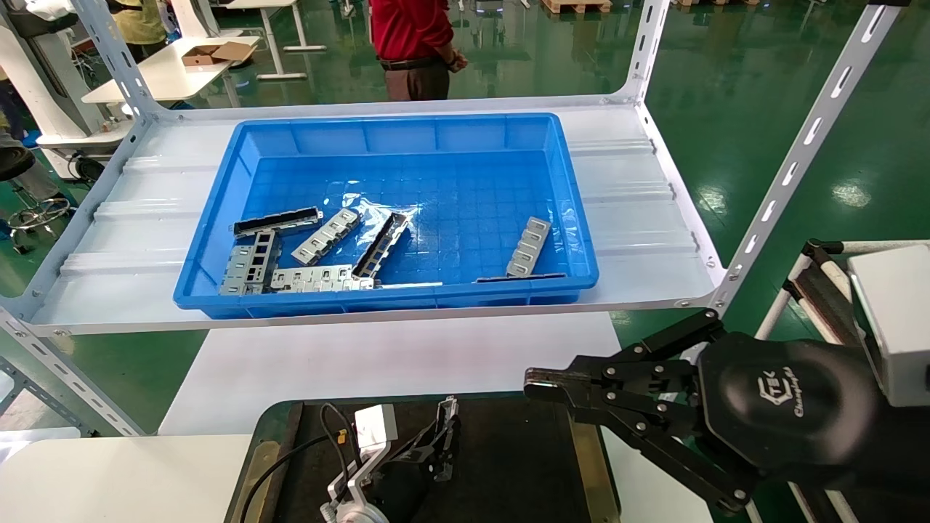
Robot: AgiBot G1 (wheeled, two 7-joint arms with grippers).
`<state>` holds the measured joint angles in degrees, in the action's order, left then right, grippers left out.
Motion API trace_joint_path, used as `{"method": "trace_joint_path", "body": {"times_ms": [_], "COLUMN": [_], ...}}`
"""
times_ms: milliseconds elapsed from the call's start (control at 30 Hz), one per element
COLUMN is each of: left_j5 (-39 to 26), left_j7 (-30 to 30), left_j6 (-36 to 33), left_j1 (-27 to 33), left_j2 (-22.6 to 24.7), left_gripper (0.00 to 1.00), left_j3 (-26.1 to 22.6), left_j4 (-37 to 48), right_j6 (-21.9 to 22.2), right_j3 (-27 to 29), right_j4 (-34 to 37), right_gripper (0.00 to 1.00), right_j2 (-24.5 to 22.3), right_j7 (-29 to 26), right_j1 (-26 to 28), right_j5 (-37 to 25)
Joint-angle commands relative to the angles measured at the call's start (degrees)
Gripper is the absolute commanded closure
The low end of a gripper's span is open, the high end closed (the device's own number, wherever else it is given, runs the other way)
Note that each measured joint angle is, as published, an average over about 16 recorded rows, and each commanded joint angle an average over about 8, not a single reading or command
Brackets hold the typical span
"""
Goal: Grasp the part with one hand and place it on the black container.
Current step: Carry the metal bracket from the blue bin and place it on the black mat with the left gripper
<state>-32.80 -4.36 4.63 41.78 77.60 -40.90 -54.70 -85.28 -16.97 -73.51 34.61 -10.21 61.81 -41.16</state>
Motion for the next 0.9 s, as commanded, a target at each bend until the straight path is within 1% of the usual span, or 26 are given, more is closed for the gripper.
{"method": "trace_joint_path", "body": {"times_ms": [33,900], "left_j5": [-0.1,-4.9], "left_j7": [-0.3,-5.5], "left_j6": [0.1,1.8], "left_j1": [-0.1,-0.8], "left_j2": [0.0,0.2], "left_gripper": [1.0,1.0], "left_j3": [-0.1,-1.4], "left_j4": [0.2,1.1], "right_j6": [0.0,0.0], "right_j3": [0.0,-0.1], "right_j4": [0.0,0.0], "right_gripper": [1.0,1.0], "right_j2": [0.0,0.0], "right_j7": [0.0,0.0], "right_j1": [0.0,0.0], "right_j5": [0.0,0.1]}}
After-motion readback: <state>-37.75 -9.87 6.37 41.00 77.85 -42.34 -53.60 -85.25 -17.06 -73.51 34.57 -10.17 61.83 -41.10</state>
